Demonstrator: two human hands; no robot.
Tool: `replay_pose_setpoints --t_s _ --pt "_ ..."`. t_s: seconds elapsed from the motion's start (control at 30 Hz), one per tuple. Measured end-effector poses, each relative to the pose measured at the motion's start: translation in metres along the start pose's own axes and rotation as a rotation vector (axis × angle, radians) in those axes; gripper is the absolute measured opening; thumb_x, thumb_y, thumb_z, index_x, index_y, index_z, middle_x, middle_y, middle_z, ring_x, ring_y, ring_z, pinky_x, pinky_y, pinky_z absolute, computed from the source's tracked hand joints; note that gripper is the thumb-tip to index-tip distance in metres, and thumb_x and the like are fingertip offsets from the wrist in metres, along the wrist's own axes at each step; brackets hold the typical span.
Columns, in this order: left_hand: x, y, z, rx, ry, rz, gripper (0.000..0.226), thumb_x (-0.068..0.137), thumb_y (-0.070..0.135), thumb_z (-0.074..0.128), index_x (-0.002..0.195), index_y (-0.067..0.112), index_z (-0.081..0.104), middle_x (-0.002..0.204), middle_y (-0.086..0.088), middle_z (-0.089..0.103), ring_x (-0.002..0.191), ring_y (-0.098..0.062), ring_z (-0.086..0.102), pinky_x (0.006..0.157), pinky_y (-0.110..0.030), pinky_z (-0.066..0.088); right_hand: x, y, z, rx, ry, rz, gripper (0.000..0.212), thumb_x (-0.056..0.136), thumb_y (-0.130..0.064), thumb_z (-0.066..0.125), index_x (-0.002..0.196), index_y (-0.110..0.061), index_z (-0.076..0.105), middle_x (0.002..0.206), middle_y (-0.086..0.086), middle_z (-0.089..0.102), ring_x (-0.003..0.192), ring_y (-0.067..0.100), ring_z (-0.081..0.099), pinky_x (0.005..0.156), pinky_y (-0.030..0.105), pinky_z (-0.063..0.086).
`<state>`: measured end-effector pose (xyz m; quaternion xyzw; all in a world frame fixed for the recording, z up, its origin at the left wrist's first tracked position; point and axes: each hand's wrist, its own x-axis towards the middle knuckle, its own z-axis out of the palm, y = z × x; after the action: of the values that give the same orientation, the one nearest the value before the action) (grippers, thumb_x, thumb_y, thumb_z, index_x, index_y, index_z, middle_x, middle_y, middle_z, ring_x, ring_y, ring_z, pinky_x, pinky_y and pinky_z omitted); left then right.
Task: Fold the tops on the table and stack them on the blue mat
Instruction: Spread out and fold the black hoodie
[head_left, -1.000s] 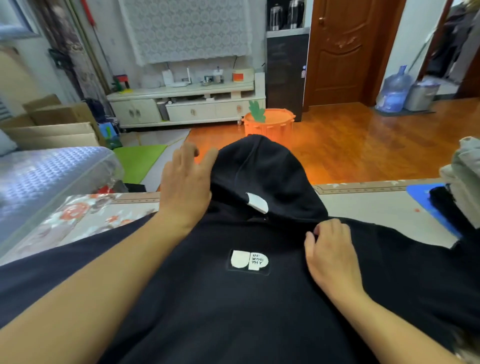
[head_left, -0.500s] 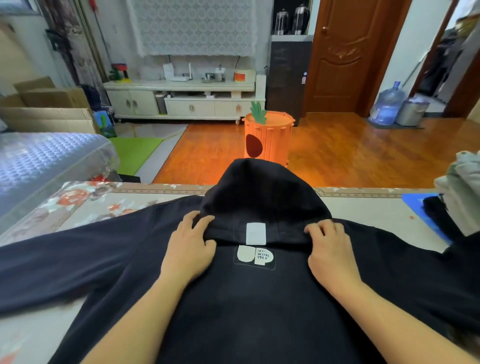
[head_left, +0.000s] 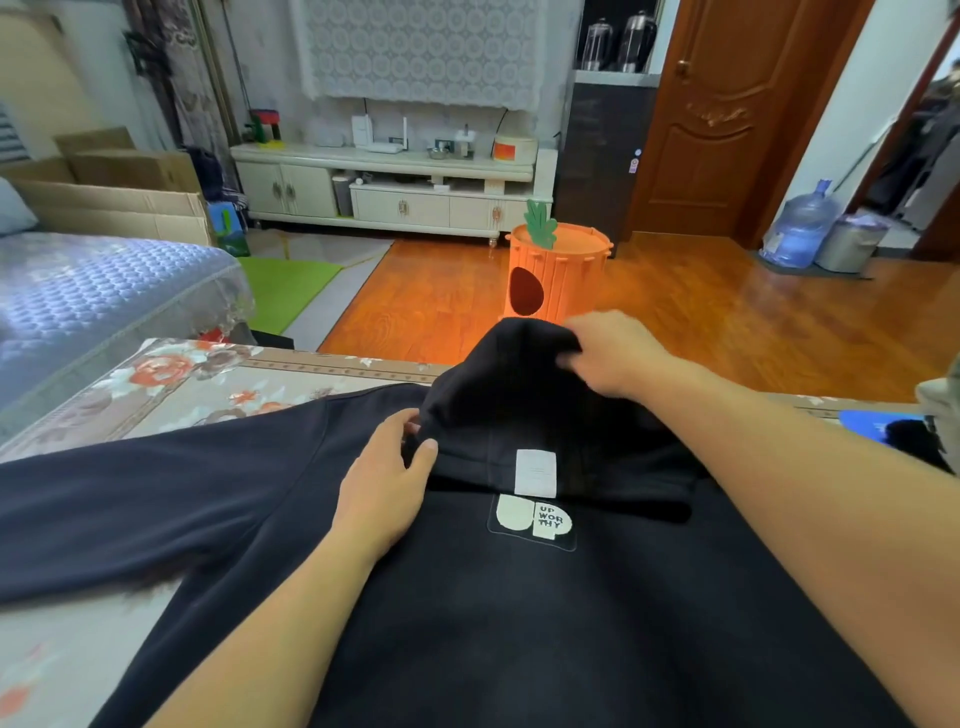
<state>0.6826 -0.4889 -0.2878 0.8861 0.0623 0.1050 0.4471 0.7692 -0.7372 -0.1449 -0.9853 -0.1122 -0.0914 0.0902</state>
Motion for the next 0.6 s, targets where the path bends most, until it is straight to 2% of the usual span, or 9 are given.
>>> replay_pose_setpoints --t_s 0.03,0.07,0.17,0.23,0.37,0.43,0.47,0.5,0.6 --pt "0.000 0.000 -0.001 -0.005 -0.001 0.002 0.050 0.097 0.049 0.054 0.144 0.045 0.037 0.129 0.026 0.052 0.112 -0.003 0.053 0.096 -0.036 0.042 0.001 0.000 -0.008 0.059 0.087 -0.018 0.014 0.097 -0.028 0.062 0.111 -0.026 0.062 0.103 -0.002 0.064 0.101 0.021 0.061 0.081 0.033 0.043" --pt "-0.001 0.000 -0.001 -0.010 0.002 0.010 0.054 0.096 0.052 0.056 0.145 0.046 0.035 0.129 0.027 0.051 0.113 -0.003 0.053 0.096 -0.035 0.042 0.001 0.002 -0.016 0.159 0.176 -0.034 0.010 0.098 -0.023 0.061 0.108 -0.026 0.063 0.098 -0.006 0.062 0.094 0.016 0.058 0.078 0.031 0.041" --pt "-0.003 0.000 -0.002 -0.005 0.008 0.045 0.067 0.090 0.059 0.061 0.148 0.047 0.031 0.126 0.027 0.052 0.113 -0.002 0.053 0.098 -0.036 0.044 -0.014 0.014 -0.042 0.415 0.300 -0.081 0.017 0.096 -0.019 0.066 0.111 -0.025 0.064 0.101 -0.008 0.062 0.095 0.011 0.056 0.081 0.027 0.041" --pt "-0.003 0.002 -0.002 -0.023 0.003 0.044 0.072 0.087 0.062 0.063 0.149 0.047 0.030 0.121 0.028 0.053 0.109 0.002 0.054 0.099 -0.037 0.044 -0.028 0.030 -0.052 0.476 0.230 -0.074 0.012 0.096 -0.018 0.066 0.104 -0.027 0.064 0.101 -0.009 0.065 0.095 0.012 0.060 0.079 0.026 0.043" --pt "-0.005 0.001 -0.004 -0.087 0.012 0.072 0.084 0.078 0.066 0.069 0.149 0.051 0.027 0.120 0.028 0.048 0.102 0.007 0.055 0.096 -0.040 0.049 -0.068 0.043 -0.061 0.663 -0.120 -0.020 0.008 0.092 -0.021 0.071 0.088 -0.027 0.074 0.086 -0.007 0.072 0.086 0.013 0.068 0.079 0.032 0.049" --pt "-0.005 0.002 -0.005 -0.064 0.003 0.113 0.085 0.079 0.062 0.073 0.148 0.059 0.023 0.127 0.027 0.042 0.103 0.004 0.055 0.094 -0.039 0.049 -0.093 0.040 -0.052 0.581 -0.253 -0.062 0.010 0.089 -0.024 0.075 0.082 -0.032 0.075 0.082 -0.009 0.072 0.079 0.009 0.066 0.074 0.029 0.047" --pt "-0.006 0.004 -0.006 -0.028 -0.009 0.137 0.084 0.080 0.060 0.073 0.146 0.062 0.022 0.129 0.026 0.039 0.105 0.002 0.055 0.094 -0.040 0.049 -0.105 0.038 -0.046 0.537 -0.263 -0.085 0.012 0.088 -0.024 0.075 0.080 -0.033 0.074 0.081 -0.012 0.071 0.077 0.005 0.065 0.072 0.027 0.046" --pt "-0.006 0.005 -0.006 0.017 -0.024 0.161 0.082 0.081 0.059 0.073 0.145 0.063 0.022 0.131 0.025 0.037 0.105 -0.001 0.055 0.095 -0.041 0.050 -0.116 0.036 -0.038 0.514 -0.212 -0.105 0.014 0.088 -0.024 0.075 0.079 -0.035 0.073 0.082 -0.014 0.070 0.079 0.004 0.064 0.072 0.025 0.046" --pt "-0.009 0.006 -0.006 0.077 -0.087 0.179 0.085 0.080 0.054 0.077 0.147 0.059 0.024 0.139 0.021 0.029 0.116 -0.009 0.051 0.103 -0.044 0.048 -0.136 0.026 -0.027 0.595 0.080 -0.118 0.022 0.090 -0.022 0.074 0.081 -0.041 0.067 0.082 -0.016 0.068 0.083 0.001 0.062 0.073 0.019 0.043"
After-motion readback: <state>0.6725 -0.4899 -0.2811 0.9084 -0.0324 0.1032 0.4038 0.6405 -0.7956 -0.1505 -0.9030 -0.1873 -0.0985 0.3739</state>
